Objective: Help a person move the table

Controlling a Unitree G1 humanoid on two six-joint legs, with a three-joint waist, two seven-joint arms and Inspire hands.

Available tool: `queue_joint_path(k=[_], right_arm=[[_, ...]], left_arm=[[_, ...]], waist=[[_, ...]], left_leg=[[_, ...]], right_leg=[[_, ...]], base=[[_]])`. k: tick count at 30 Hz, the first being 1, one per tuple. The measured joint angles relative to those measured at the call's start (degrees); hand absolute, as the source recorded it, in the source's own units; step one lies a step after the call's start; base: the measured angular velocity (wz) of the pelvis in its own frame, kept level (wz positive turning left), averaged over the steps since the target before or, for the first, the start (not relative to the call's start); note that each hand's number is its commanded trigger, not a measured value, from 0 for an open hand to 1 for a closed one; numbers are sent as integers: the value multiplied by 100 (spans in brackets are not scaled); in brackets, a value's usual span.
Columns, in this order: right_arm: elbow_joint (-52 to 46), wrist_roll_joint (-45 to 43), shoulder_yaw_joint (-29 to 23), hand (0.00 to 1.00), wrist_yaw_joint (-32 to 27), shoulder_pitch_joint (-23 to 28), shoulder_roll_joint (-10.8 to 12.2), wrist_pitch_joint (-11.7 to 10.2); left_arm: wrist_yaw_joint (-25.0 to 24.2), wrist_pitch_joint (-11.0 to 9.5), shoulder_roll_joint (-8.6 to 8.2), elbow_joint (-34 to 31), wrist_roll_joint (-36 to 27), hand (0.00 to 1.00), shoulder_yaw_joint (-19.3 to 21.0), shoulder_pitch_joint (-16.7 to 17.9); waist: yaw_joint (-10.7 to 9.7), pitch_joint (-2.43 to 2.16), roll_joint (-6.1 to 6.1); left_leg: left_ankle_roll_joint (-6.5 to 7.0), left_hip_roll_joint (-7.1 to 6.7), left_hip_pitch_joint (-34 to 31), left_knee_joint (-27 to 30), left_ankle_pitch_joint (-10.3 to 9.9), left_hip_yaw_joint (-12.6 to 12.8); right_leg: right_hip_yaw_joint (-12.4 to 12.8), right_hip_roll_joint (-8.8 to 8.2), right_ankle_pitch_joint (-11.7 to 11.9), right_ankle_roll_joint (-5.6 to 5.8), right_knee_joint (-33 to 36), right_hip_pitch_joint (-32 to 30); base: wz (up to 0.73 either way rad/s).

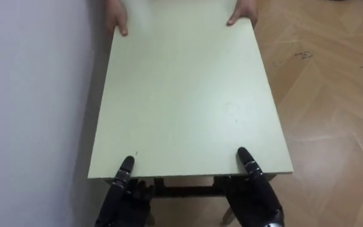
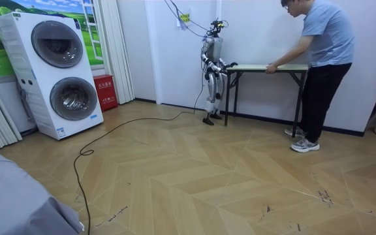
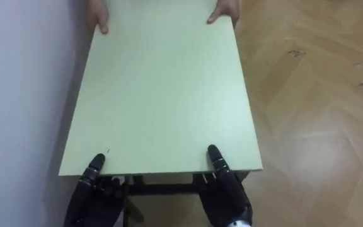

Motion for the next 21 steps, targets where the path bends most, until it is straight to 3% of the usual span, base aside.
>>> queue_joint_path(k=[2,15,21], right_arm=[[25,-5,8,100,-1,28,3,0],[61,12,-2,100,-39,84,-49,-9],[184,20,1,100,-39,73,-4,-2]], left_arm=[[-1,3,-3,35,12,100,11,3],[4,7,1,52,158,100,-44,52],[55,7,4,70,334,100,5,51]], waist=[[105,7,-18],[92,8,-91],[85,47,-171]], left_leg=[[-25,49,179,-183,4,-10],[-43,82,474,-488,-3,67],[-54,92,477,-553,-13,128]], right_leg=[[-15,80,60,-31,-250,213],[72,159,68,-21,-612,533],[73,173,66,-21,-700,557]], base=[[2],[3],[0]])
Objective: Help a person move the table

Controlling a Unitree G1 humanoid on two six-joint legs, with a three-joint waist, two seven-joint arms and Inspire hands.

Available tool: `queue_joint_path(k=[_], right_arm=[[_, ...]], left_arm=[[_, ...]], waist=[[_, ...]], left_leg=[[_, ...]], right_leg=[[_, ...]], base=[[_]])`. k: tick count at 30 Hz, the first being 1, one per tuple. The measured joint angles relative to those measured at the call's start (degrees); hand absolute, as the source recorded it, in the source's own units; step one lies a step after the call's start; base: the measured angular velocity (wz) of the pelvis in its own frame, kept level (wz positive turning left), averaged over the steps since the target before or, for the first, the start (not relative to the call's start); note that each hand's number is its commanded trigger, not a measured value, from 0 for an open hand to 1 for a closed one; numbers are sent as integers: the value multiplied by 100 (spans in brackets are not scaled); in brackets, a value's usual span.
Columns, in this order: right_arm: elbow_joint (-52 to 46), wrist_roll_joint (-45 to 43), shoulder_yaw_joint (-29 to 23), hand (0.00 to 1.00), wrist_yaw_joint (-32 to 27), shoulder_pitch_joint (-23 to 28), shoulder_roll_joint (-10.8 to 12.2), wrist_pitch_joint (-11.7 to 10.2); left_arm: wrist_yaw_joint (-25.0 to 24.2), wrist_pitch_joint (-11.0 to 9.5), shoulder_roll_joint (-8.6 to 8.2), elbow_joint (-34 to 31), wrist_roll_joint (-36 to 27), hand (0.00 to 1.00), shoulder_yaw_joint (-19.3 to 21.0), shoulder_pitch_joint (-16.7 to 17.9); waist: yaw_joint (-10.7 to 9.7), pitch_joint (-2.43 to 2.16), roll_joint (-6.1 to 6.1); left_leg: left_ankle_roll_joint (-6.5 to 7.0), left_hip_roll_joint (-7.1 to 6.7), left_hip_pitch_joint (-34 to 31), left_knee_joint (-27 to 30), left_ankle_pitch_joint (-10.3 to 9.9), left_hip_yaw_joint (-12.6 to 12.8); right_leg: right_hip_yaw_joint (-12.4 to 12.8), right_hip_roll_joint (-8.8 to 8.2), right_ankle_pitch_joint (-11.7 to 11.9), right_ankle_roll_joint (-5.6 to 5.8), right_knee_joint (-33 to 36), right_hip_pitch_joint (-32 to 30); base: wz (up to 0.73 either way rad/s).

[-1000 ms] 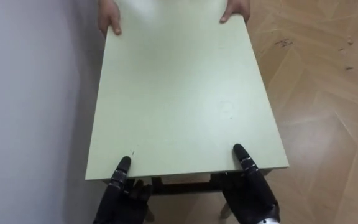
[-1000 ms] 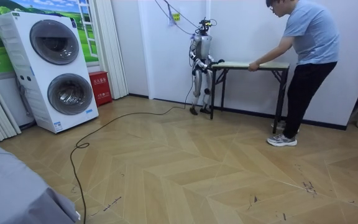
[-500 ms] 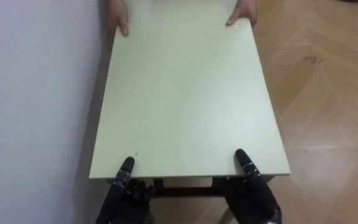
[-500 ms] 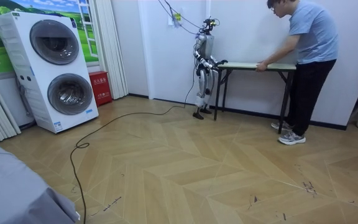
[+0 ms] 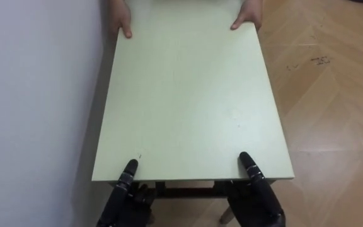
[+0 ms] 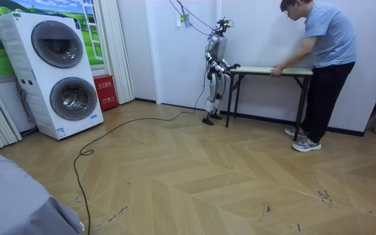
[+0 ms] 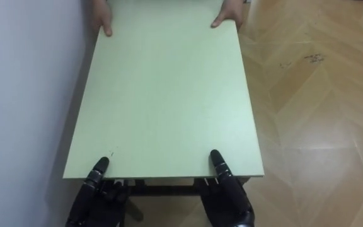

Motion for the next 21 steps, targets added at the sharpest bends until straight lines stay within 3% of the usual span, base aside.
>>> queue_joint_path(k=[14,15,16,17,18,19,21], right_arm=[[462,-6,23,100,183,-39,84,-6],[467,-6,22,77,190,-39,84,-6],[477,-6,21,20,203,-39,85,-6],[480,-6,21,0,207,-39,85,-6],[481,-6,21,0,209,-39,85,-6],[492,-9,17,0,225,-38,85,-6],[552,-41,11,0,322,-38,76,-10]], left_arm=[[-87,-25,3,318,65,100,-28,-5],[-99,-32,2,330,71,98,-31,-7],[-157,-39,2,381,75,70,-30,-24],[-212,-43,2,431,75,58,-26,-45],[-222,-43,2,438,75,44,-25,-48],[-249,-43,2,456,76,0,-26,-51],[-315,-62,-2,518,158,0,-19,-63]], waist=[[0,-25,-28],[0,-26,-29],[0,-29,-31],[1,-31,-31],[1,-31,-30],[0,-32,-31],[3,-35,-30]], left_leg=[[-5,6,296,-102,-4,-17],[-5,6,297,-102,-4,-14],[-5,6,298,-102,-4,-12],[-5,6,298,-103,-4,-12],[-5,6,298,-103,-4,-12],[-5,6,298,-103,-4,-12],[-5,6,303,-103,-4,2]], right_leg=[[-11,10,0,1,-12,266],[-11,10,0,1,-13,266],[-11,10,0,1,-13,265],[-11,10,0,1,-13,265],[-12,10,0,1,-13,265],[-12,10,0,1,-14,265],[-15,10,0,1,-15,273]], base=[[0],[0],[0],[0],[0],[0],[0]])
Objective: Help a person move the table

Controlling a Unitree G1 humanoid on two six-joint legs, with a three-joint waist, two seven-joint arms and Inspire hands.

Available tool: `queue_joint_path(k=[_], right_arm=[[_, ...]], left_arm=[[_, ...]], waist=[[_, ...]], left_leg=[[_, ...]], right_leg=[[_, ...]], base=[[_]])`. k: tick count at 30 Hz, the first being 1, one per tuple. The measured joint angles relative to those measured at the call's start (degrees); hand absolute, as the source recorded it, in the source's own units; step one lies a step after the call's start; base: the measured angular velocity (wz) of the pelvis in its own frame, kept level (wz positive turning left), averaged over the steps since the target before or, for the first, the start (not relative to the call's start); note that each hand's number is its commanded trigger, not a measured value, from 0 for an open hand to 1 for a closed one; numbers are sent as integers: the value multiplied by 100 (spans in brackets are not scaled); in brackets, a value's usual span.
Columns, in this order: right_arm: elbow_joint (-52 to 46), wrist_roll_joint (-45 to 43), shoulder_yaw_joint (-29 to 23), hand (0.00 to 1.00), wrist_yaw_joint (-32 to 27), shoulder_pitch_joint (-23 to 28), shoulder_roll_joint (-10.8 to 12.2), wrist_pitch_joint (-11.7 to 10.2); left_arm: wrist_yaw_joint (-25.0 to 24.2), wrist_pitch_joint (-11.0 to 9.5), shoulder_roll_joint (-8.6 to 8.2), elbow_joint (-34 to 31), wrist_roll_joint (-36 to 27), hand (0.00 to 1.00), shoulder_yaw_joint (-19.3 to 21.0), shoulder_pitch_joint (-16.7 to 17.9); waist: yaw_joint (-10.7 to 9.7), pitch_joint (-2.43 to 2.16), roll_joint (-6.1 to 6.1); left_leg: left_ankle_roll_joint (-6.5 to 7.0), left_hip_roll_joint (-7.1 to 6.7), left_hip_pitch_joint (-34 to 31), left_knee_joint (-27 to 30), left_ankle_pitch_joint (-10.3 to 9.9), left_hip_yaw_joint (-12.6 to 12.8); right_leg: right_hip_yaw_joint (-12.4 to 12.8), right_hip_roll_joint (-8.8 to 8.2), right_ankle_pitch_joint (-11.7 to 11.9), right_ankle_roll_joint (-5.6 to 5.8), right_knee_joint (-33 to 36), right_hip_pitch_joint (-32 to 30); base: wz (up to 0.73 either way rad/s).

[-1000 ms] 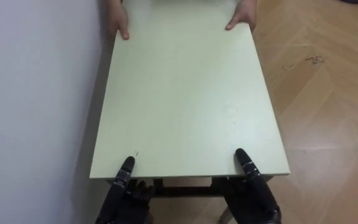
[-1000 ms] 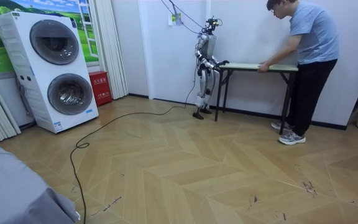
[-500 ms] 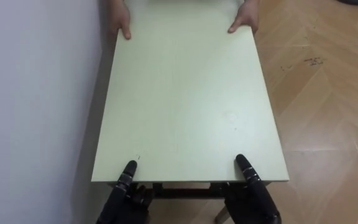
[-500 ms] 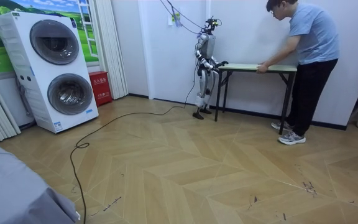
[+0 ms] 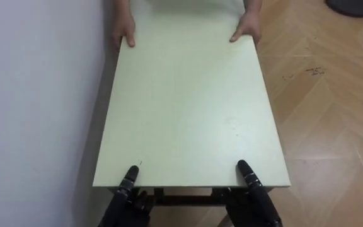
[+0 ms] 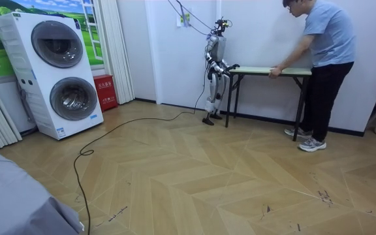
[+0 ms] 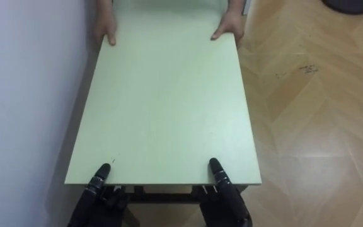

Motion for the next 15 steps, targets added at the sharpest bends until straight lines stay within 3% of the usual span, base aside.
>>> queue_joint_path(k=[3,5,8,15], right_arm=[[26,-344,35,0,283,57,-96,-69],[26,-652,61,0,349,94,-128,-68],[135,-865,59,0,401,119,-187,-61],[242,-1047,60,0,832,218,-302,-34]], left_arm=[[-35,-139,63,79,657,0,2,-4],[-116,-167,215,160,1223,0,-55,-74],[-234,-176,238,472,1762,0,-99,-236],[-276,-174,229,777,2181,0,-167,-300]], waist=[[-9,-9,3],[-6,-96,13],[-7,-135,72],[-35,-130,62]], left_leg=[[0,2,74,-19,0,6],[-1,3,167,-79,0,14],[-17,12,387,-190,-14,26],[-62,75,481,-187,-32,91]], right_leg=[[-2,2,0,0,-26,64],[6,10,5,8,-99,163],[-6,26,5,8,-106,351],[-23,81,23,-21,-192,467]], base=[[-2],[-6],[-8],[-6]])
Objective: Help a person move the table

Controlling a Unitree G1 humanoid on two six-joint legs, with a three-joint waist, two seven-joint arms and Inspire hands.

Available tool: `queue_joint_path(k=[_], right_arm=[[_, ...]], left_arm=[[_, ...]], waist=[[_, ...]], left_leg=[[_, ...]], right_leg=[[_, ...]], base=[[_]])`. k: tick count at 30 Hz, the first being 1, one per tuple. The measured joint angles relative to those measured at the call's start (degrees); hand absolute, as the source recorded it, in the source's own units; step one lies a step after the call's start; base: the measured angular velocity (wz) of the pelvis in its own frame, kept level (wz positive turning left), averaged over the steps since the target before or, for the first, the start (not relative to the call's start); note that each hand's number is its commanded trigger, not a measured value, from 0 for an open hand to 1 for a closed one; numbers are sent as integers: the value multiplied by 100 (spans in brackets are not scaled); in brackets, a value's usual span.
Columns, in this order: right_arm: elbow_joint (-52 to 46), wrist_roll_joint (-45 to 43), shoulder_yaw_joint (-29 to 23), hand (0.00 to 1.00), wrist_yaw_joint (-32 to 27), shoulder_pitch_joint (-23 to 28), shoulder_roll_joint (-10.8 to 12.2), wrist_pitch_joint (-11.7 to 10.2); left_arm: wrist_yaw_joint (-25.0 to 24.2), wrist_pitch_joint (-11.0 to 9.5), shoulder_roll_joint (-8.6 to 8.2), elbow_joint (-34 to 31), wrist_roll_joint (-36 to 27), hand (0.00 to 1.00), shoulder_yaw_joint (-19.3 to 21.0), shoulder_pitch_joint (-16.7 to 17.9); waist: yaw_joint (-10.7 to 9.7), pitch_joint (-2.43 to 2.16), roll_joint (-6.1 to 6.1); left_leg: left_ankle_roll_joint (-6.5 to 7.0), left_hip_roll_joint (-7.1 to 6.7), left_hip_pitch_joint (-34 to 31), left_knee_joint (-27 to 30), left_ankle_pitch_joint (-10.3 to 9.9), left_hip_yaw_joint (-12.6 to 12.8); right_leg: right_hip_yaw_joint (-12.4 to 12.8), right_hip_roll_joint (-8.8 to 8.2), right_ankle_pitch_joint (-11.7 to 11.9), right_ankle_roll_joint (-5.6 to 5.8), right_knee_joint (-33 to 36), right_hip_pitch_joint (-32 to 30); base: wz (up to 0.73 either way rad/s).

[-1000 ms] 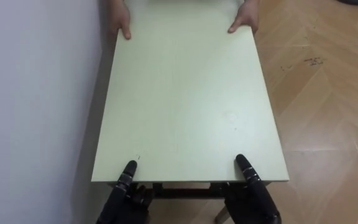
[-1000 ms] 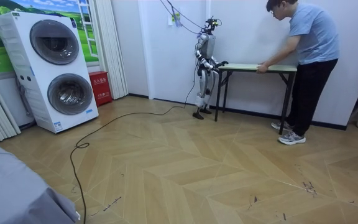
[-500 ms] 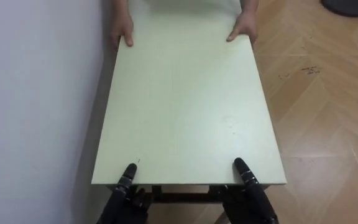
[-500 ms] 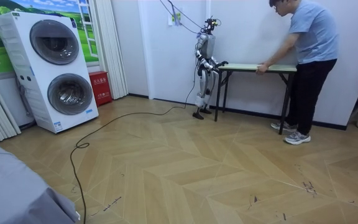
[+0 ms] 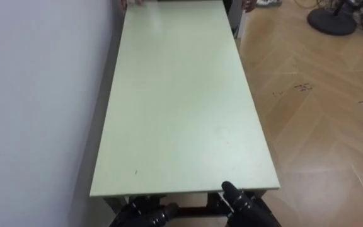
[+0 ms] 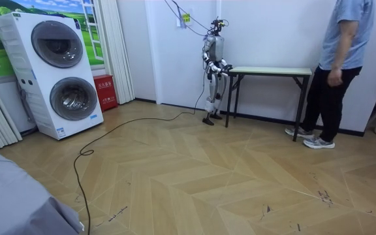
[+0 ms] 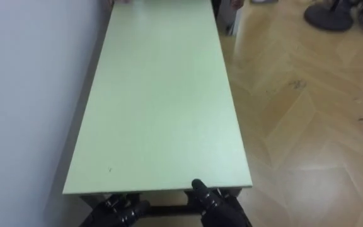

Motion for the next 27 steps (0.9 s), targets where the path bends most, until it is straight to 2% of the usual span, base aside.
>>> queue_joint_path(k=[10,16,18,21,22,24,27], right_arm=[[257,-49,-32,0,416,-14,-10,9],[464,-432,-165,0,584,-48,10,43],[778,-695,-238,0,558,-113,19,39],[1196,-1109,-312,0,505,-151,1,33],[1428,-1482,-433,0,446,-159,4,25],[1962,-2226,-669,0,245,-244,-18,-62],[2430,-2629,-815,0,38,-399,-51,-164]], left_arm=[[-62,-4,0,290,-1,0,7,-14],[-42,-13,11,473,109,0,18,-14],[12,-13,39,495,380,0,34,29],[38,-14,81,619,627,0,79,45],[79,-26,85,760,709,0,130,44],[204,-161,132,1127,916,0,225,-7],[384,-262,220,1566,1039,0,302,-69]], waist=[[-21,0,5],[-114,7,2],[-136,17,-22],[-126,8,-34],[-142,17,-56],[-136,-22,-84],[-174,-29,-99]], left_leg=[[-15,19,55,-24,4,22],[-16,19,57,-39,3,19],[-17,19,49,-46,2,18],[-19,23,66,-66,2,19],[-23,23,98,-100,5,18],[-30,23,107,-119,1,7],[-50,42,132,-119,-13,0]], right_leg=[[-6,16,4,-7,-10,38],[-5,19,4,-7,-10,36],[-5,22,5,-7,-33,29],[-7,32,13,-18,-96,61],[-7,36,13,-18,-111,87],[-36,45,18,-20,-199,137],[-45,72,25,-28,-203,164]], base=[[0],[0],[0],[0],[6],[0],[-1]])
